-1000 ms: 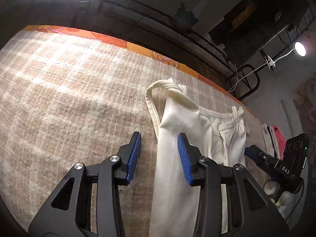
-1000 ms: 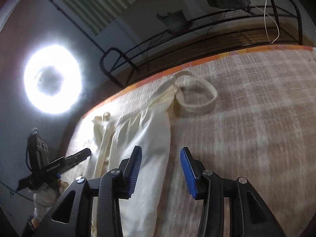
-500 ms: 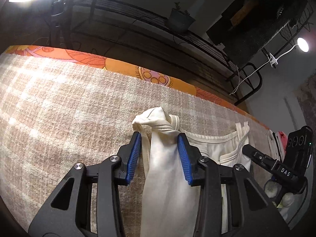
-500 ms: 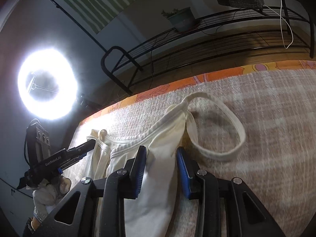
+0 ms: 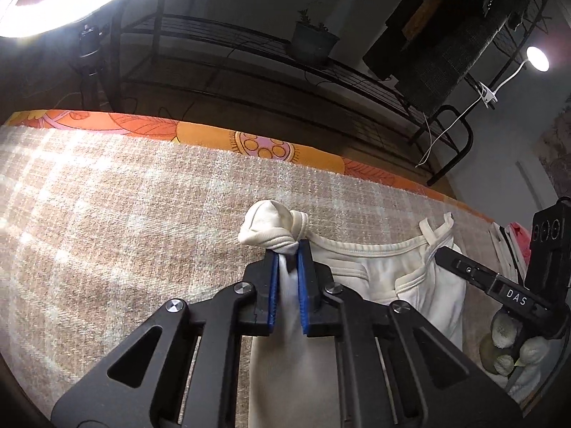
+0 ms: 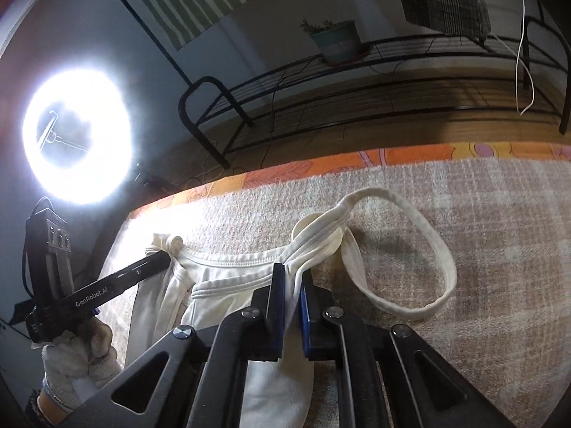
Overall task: Fold small clothes
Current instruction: 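Grasp the strap end of the tank top with both grippers, then fold the held strap end over onto the folded hem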
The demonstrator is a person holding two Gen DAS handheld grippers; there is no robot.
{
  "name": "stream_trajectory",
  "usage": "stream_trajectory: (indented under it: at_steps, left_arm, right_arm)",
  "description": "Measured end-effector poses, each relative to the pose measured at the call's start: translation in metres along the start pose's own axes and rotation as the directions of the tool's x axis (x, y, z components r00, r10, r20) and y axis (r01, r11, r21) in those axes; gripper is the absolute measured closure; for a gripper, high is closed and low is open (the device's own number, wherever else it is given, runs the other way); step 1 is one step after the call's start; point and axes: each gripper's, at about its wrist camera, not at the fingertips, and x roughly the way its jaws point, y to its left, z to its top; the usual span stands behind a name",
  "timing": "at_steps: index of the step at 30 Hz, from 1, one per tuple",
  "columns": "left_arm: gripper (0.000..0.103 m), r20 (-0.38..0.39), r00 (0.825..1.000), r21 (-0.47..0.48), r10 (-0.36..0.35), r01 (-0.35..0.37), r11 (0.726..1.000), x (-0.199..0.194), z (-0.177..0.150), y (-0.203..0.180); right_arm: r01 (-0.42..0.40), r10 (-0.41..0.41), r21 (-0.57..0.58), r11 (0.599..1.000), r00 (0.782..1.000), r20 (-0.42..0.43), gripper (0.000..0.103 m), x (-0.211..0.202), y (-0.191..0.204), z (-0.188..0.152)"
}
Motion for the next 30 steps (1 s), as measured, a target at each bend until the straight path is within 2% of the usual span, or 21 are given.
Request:
stream_trajectory:
  at_steps: [5, 10, 19, 24, 30]
  left_arm:
    - [0.096, 0.022, 0.999, -0.021, -0.027, 0.027, 0.999, -0.019, -0.001, 0.002]
    - [0.096, 0.043, 0.998, 0.002, -0.05, 0.05, 0.999, -0.047, -0.004, -0.005]
    - [0.096, 0.094, 0.992, 0.027, -0.082, 0.079, 0.996, -0.114, -0.022, -0.013]
    - [0.096, 0.115, 0.989, 0.062, -0.091, 0.084, 0.995, -0.151, -0.044, -0.02]
    - [0.096, 0.097, 0.991, 0.098, -0.087, 0.078, 0.992, -0.181, -0.087, -0.023]
  right_arm:
    - [0.017, -0.015, -0.04, 0.999, 0.999, 0.036, 0.099, -0.016, 0.011, 0.001]
    - [0.026, -0.021, -0.077, 0.997, 0.998, 0.065, 0.099, -0.039, 0.027, 0.001]
    - [0.028, -0.014, -0.124, 0.992, 0.993, 0.114, 0.099, -0.09, 0.056, -0.014]
    - [0.029, -0.009, -0.141, 0.99, 0.99, 0.142, 0.1, -0.126, 0.069, -0.034]
    - [0.032, -0.008, -0.155, 0.987, 0.989, 0.149, 0.1, -0.162, 0.08, -0.071]
